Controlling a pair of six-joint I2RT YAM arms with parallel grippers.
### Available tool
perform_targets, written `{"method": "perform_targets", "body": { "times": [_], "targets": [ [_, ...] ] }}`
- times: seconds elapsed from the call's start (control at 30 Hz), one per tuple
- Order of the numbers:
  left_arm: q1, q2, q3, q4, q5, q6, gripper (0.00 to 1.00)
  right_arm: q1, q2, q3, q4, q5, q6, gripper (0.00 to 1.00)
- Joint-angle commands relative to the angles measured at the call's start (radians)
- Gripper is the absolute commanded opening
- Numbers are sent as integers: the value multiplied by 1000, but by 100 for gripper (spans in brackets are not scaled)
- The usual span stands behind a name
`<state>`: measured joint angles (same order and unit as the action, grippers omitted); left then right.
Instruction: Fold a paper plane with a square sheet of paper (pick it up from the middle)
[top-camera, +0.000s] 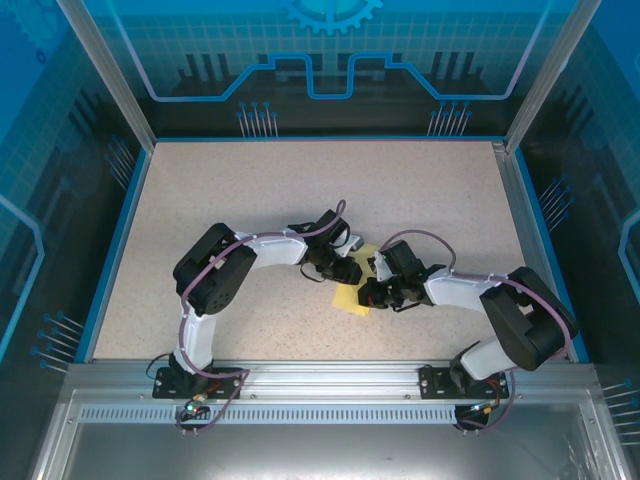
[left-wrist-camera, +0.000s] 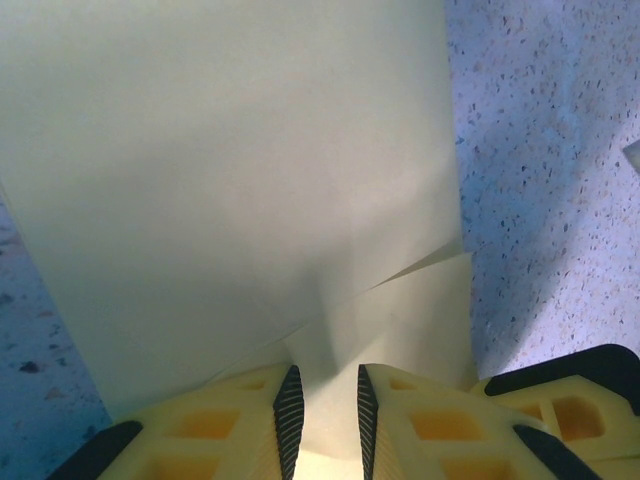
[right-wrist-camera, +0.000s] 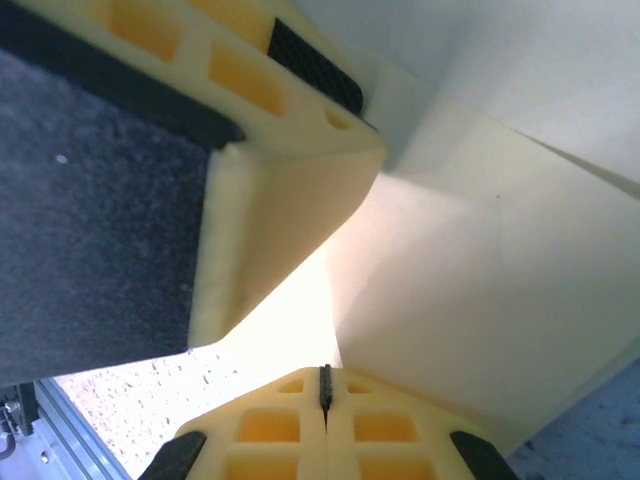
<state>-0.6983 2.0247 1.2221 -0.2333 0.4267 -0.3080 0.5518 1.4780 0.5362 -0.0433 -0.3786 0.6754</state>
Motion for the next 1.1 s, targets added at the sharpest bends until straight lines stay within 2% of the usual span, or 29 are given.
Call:
{"method": "perform_targets", "body": {
  "times": [0.0,0.63,1.07],
  "targets": [
    [0,102,-36,-73,-80,35,27,15,8,-23,-39,21,-23,4],
    [1,108,-7,-107,-67,57,28,38,-65,-101,-76,14,-12,4],
    [2,111,24,-148,-8,82,30,51,-135,-160,-106,23,10,4]
  ]
}}
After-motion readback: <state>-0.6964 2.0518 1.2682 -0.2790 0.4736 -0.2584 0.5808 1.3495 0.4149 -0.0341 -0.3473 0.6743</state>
